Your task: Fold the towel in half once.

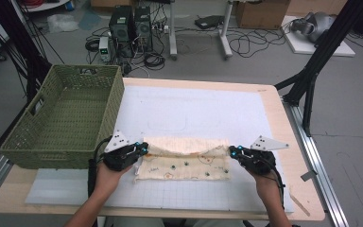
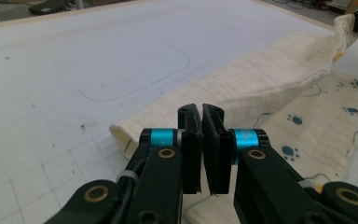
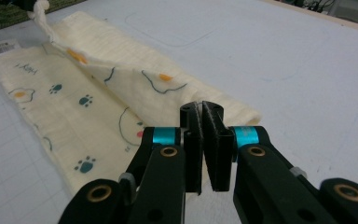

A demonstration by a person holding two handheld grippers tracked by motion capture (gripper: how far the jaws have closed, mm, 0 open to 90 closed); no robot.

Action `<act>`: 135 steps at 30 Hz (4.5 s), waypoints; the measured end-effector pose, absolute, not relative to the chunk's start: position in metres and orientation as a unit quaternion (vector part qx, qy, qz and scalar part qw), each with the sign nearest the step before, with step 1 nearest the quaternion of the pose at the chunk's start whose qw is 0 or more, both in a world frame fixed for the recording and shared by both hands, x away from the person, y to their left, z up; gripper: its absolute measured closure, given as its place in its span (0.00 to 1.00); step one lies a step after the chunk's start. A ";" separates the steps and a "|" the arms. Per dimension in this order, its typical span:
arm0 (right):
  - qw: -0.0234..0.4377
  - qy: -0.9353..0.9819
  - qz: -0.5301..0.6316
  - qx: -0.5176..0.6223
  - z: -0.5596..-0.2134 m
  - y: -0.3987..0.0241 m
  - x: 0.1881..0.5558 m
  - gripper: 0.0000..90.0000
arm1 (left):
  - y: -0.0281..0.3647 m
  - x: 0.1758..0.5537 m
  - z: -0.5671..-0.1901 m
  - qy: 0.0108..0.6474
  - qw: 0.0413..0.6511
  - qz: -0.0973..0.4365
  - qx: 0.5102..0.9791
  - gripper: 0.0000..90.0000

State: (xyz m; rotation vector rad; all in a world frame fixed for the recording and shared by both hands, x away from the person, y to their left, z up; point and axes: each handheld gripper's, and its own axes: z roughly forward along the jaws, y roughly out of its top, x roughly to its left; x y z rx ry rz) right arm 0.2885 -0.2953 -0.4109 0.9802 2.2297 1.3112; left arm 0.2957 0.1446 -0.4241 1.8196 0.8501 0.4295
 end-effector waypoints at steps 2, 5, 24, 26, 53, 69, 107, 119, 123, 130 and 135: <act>0.185 0.793 0.465 0.347 -0.412 -0.296 0.286 0.96 | 0.146 0.292 -0.426 0.356 0.517 0.175 0.758 0.95; 0.182 0.800 0.460 0.340 -0.417 -0.295 0.278 0.96 | 0.147 0.287 -0.427 0.349 0.516 0.169 0.764 0.95; 0.184 0.813 0.439 0.335 -0.428 -0.302 0.261 0.87 | 0.158 0.267 -0.438 0.318 0.523 0.136 0.779 0.53; 0.184 0.809 0.443 0.341 -0.427 -0.304 0.260 0.85 | 0.159 0.267 -0.434 0.329 0.541 0.134 0.762 0.47; 0.192 0.787 0.395 0.435 -0.430 -0.268 0.350 0.58 | 0.133 0.365 -0.448 0.440 0.439 0.149 0.769 0.48; 0.162 0.819 0.375 0.403 -0.442 -0.267 0.349 0.96 | 0.136 0.355 -0.448 0.402 0.445 0.159 0.784 0.96; 0.235 0.775 0.403 0.427 -0.416 -0.277 0.337 0.50 | 0.140 0.352 -0.428 0.420 0.492 0.146 0.748 0.44; 0.221 0.791 0.412 0.395 -0.426 -0.284 0.290 0.49 | 0.143 0.320 -0.441 0.403 0.473 0.142 0.771 0.55; 0.215 0.790 0.415 0.397 -0.430 -0.289 0.282 0.49 | 0.144 0.312 -0.447 0.404 0.468 0.140 0.773 0.56; 0.211 0.784 0.428 0.398 -0.425 -0.290 0.275 0.49 | 0.141 0.302 -0.450 0.377 0.445 0.152 0.798 0.66; 0.208 0.785 0.423 0.401 -0.427 -0.290 0.276 0.49 | 0.138 0.300 -0.450 0.357 0.437 0.161 0.810 0.83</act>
